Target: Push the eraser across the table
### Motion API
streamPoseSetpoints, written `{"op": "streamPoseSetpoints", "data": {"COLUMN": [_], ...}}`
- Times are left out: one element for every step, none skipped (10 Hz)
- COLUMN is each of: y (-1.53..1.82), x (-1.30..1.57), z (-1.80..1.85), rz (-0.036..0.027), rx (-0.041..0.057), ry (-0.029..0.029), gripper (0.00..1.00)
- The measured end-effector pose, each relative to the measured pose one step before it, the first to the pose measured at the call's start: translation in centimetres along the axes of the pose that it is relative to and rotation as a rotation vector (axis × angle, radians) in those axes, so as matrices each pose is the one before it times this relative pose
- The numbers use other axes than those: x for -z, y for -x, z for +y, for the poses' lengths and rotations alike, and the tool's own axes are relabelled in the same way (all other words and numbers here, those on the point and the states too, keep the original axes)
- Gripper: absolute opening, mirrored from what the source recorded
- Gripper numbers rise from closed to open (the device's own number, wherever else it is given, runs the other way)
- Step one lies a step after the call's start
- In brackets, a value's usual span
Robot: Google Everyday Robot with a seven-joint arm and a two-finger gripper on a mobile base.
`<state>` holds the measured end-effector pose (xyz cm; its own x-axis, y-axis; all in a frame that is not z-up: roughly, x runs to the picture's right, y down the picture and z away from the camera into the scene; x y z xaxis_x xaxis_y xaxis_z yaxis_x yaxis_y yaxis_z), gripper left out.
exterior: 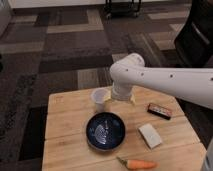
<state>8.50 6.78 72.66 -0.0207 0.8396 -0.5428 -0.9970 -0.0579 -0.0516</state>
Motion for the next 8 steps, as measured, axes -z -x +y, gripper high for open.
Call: {"op": "streamPoseSetpoints", "data": {"y": [0.742, 0.281, 0.041, -0.020, 0.004, 0.031, -0.047, 0.004], "x": [-0.291, -0.436, -0.104, -0.534, -0.047, 0.007, 0.034, -0.013], "z": [-1.551, -1.346, -0.272, -1.986, 0.327, 0.109, -0.337, 0.067], "rz": [-0.01387, 0.00115, 0.00096, 0.01064, 0.00181, -0.00087, -0.00021, 0.00024], "rx": [0.00343, 0.00805, 0.00076, -0.01466, 0.00379, 0.00170, -0.00472, 0.00089], "ry": [0.01240, 0.01625, 0.00240, 0.00103, 0.00326, 0.00110, -0.00269, 0.00054], "gripper": [0.80, 0.80, 0.80, 0.80, 0.80, 0.80, 0.80, 0.80]}}
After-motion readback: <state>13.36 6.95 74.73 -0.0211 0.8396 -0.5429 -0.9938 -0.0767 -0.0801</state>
